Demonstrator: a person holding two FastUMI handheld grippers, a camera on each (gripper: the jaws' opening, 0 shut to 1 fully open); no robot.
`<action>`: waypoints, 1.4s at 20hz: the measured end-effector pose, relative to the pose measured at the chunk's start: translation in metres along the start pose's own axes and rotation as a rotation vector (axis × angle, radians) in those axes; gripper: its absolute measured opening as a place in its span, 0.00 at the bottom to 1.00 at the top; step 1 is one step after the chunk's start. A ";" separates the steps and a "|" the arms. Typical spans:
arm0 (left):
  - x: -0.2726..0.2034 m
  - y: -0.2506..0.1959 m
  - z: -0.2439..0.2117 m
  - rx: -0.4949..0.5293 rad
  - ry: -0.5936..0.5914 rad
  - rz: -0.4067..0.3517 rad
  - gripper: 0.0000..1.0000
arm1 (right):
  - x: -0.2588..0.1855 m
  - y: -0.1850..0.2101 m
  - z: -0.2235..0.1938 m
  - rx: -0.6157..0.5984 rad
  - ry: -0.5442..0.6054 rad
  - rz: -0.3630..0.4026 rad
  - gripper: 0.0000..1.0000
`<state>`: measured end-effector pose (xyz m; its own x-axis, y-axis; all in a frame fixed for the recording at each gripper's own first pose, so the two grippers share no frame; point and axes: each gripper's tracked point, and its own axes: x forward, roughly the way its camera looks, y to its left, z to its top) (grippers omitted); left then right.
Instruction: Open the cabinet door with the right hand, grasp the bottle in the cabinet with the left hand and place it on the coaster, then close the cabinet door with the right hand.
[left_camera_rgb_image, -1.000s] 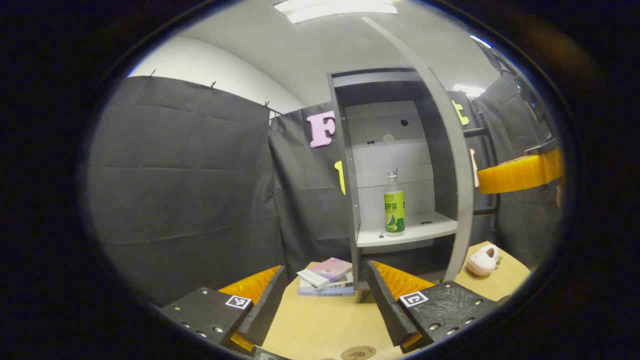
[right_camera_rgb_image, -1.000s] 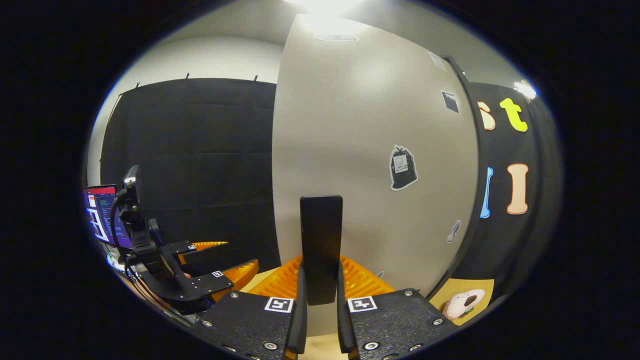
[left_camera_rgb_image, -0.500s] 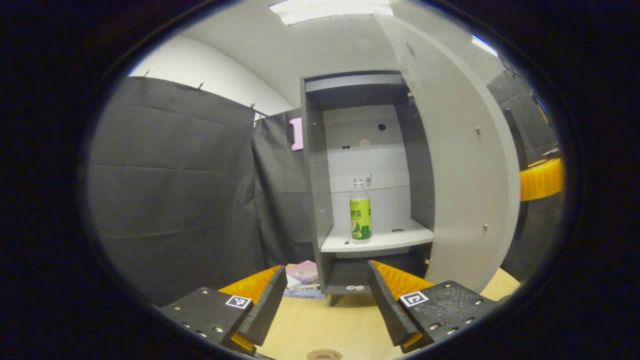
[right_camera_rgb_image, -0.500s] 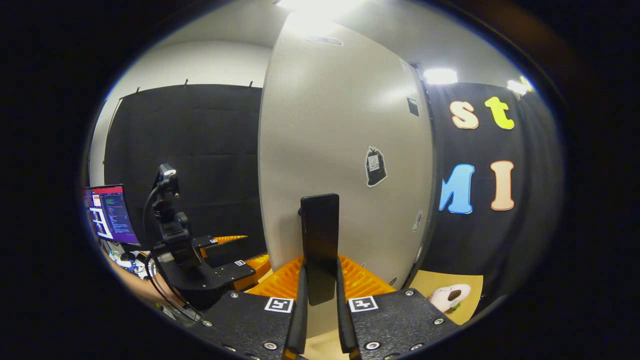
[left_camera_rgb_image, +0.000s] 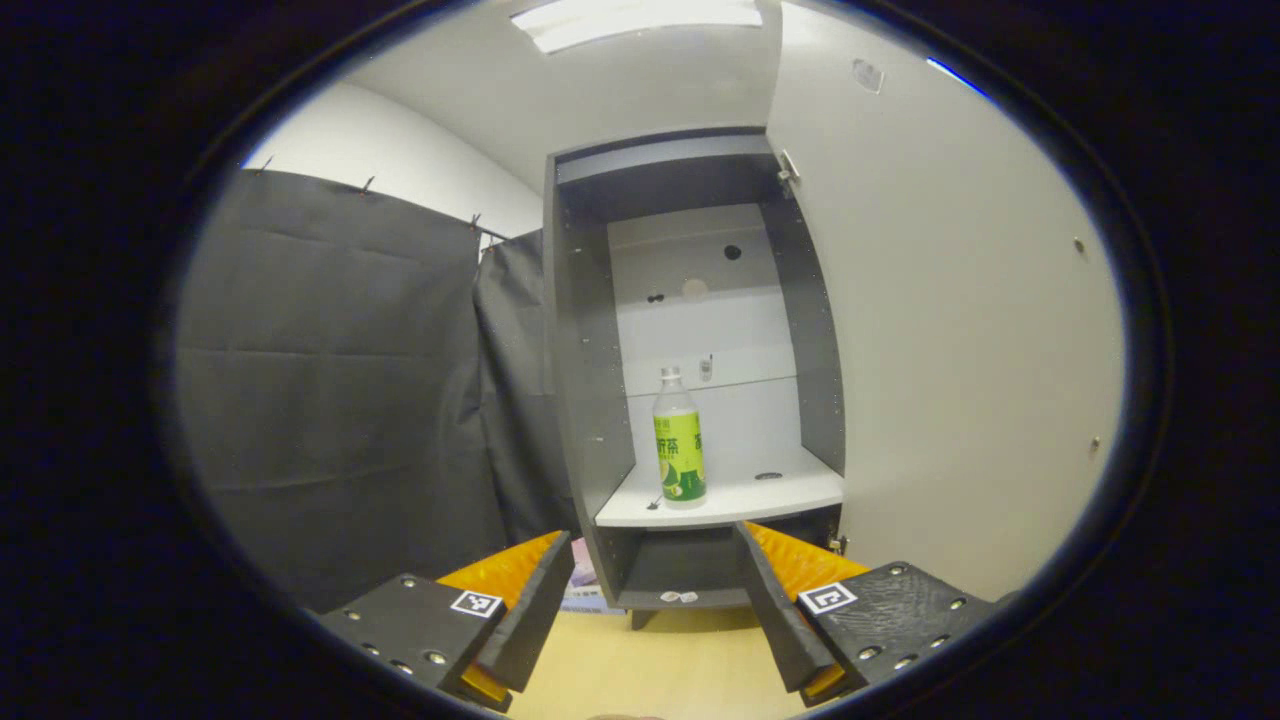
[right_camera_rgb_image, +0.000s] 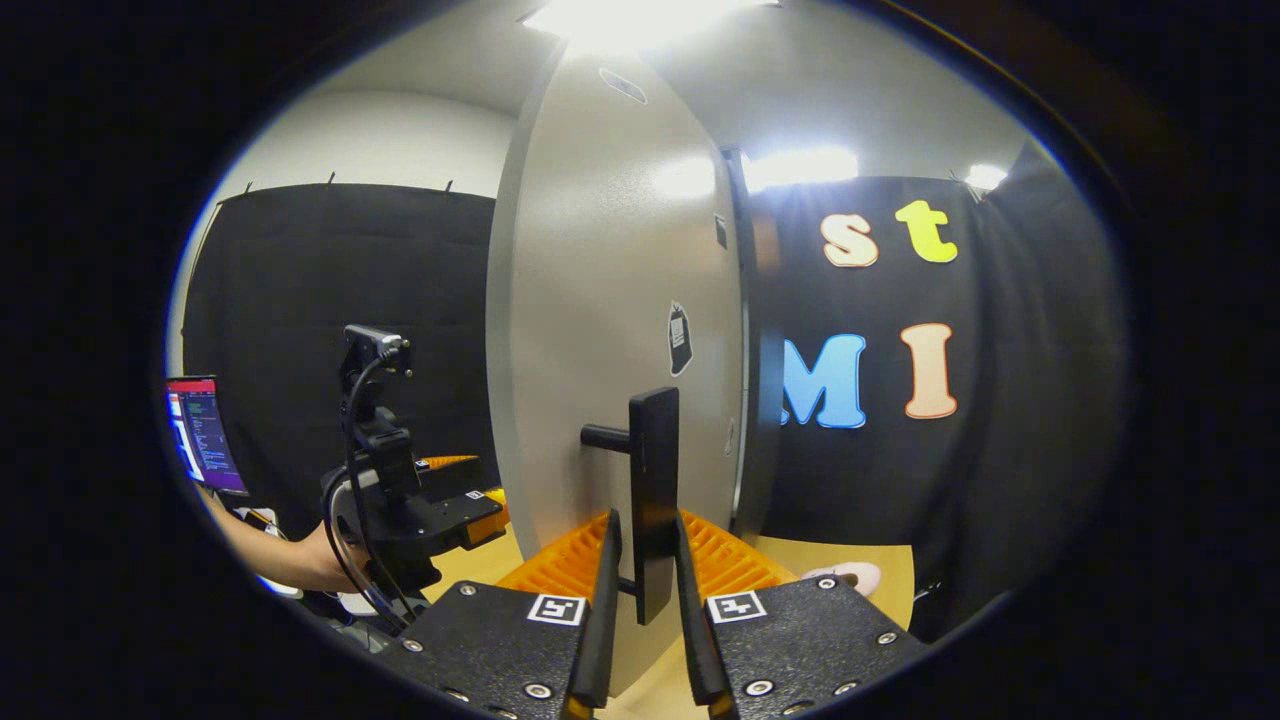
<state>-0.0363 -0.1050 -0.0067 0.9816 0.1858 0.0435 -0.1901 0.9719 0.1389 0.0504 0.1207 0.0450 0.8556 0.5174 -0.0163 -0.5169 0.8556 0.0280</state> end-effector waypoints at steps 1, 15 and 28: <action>0.012 -0.004 0.001 0.005 0.001 -0.015 0.91 | -0.006 0.007 -0.003 0.045 -0.009 0.004 0.30; 0.178 -0.030 -0.005 0.025 -0.030 -0.160 0.91 | -0.068 -0.026 -0.018 0.098 -0.036 -0.328 0.49; 0.275 -0.029 -0.029 -0.033 -0.024 -0.238 0.91 | -0.121 -0.104 -0.065 0.295 -0.037 -0.881 0.90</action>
<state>0.2401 -0.0781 -0.0273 0.9979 -0.0525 0.0371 0.0479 0.9921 0.1159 -0.0017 -0.0299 -0.0211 0.9389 -0.3223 -0.1209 0.3436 0.8982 0.2740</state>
